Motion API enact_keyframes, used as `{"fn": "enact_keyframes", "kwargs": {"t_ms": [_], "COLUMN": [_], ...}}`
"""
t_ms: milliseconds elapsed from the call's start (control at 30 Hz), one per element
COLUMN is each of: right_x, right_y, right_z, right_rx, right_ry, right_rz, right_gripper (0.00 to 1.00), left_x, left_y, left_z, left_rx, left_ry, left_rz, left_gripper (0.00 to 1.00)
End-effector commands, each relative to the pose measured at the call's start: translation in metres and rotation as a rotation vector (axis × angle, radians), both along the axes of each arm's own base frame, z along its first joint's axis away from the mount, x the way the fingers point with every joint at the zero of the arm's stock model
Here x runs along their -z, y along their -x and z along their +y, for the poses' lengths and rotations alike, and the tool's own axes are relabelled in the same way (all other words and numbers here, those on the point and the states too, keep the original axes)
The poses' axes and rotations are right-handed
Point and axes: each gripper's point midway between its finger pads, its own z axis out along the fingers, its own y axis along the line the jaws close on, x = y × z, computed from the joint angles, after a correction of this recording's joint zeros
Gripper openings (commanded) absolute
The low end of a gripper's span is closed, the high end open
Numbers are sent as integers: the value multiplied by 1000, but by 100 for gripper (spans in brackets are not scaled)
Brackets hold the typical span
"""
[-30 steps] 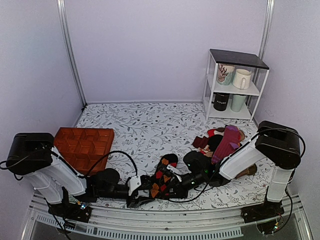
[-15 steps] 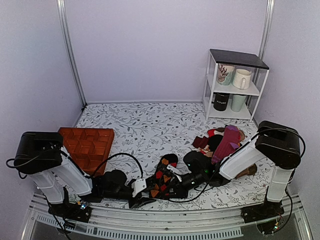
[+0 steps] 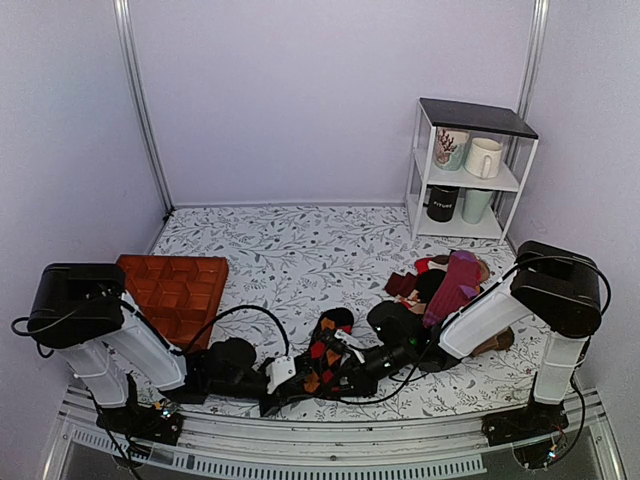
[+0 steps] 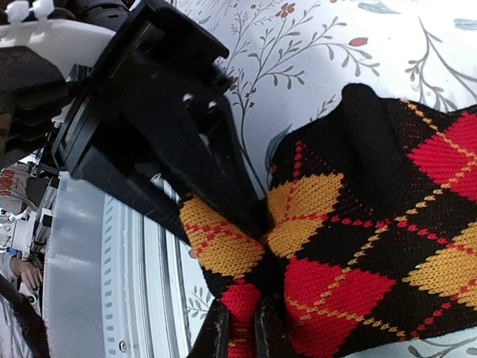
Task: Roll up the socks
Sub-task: Roll the sock at the center of the board.
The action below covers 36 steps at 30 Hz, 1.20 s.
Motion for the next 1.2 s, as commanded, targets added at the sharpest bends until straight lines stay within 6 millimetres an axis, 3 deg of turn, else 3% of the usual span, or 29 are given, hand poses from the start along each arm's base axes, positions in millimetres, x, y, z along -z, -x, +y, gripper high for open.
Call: {"fn": "enact_keyframes", "kwargs": {"t_ms": [0,33,67,267,433,600,800,967,1067,1167], "right_x": [98,99,99,101,101,102,102,104,104,104], "right_y": [33,33,33,33,32,33,33,33,33,32], "right_z": [-88,-88,-89,-90,-88,-91,-91,-91,-91,-92], "right_rx": [64,63,65,66,67,69,68,70,71,73], "right_ry": [472,474,475,482,479,485,484,488,490,491], "right_rz": [173,173,173,178,176,180,183,186,187,189], "right_gripper": [3,3,3,3,3,3,3,3,3,3], "left_x": [14,12,9,-17,-24,-11,8,8,4,-4], "left_y": [21,20,18,8,5,11,15,17,16,15], "left_z": [5,7,8,4,-9,-17,-8,1,0,0], "left_rx": [58,47,35,8,40,79,61,43,41,35], "left_ry": [-50,-40,-26,29,33,9,-16,-2,11,35], "left_rz": [88,81,69,-14,-59,-25,32,49,47,33], "left_gripper": [48,60,62,66,66,60,53,43,44,51]}}
